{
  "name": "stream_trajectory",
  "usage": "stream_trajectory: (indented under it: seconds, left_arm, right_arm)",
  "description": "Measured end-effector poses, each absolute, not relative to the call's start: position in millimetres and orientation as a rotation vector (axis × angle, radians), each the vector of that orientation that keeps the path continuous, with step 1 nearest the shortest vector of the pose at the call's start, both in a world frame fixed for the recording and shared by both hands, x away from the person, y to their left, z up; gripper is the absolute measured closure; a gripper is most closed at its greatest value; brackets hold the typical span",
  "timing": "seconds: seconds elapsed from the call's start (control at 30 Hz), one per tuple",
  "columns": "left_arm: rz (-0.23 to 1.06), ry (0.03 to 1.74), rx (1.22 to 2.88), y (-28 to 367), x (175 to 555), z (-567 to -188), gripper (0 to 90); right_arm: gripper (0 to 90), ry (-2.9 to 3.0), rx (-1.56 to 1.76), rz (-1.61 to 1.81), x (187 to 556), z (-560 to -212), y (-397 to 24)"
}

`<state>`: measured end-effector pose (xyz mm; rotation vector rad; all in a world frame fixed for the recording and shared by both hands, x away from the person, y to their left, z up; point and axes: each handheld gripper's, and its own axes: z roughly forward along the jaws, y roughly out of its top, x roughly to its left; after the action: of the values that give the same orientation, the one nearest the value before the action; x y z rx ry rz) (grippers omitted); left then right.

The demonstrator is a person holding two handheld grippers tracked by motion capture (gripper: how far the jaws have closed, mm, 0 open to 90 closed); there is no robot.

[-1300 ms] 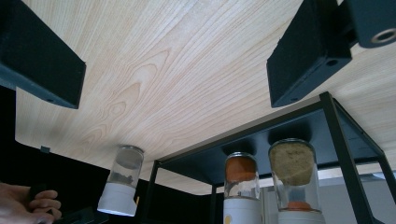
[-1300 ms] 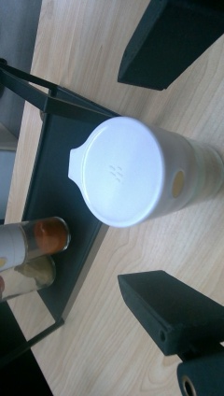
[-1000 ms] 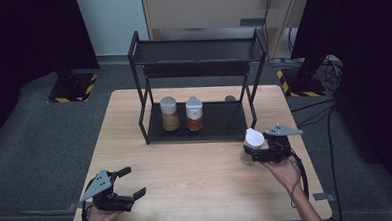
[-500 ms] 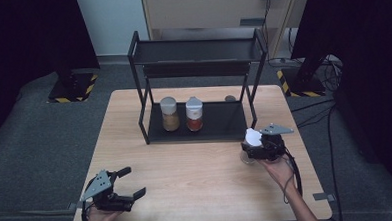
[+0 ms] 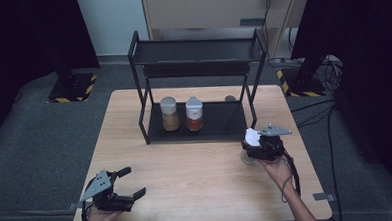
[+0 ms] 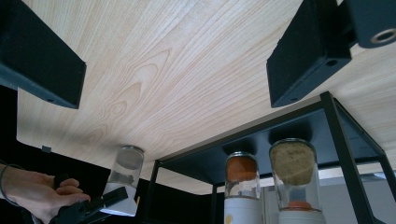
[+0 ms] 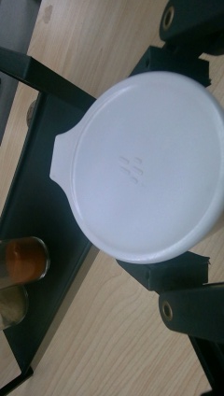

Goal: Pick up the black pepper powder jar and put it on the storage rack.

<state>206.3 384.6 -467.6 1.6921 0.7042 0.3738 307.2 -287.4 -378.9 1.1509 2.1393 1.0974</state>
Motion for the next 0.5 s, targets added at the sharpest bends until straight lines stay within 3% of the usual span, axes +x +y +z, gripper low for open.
stream_trajectory:
  seconds: [0.5]
  left_arm:
    - [0.374,0.704,1.693,384.4,206.3,-467.5,3.7]
  right_arm:
    - [31.2,2.219,1.072,1.116,313.0,-351.6,-279.9]
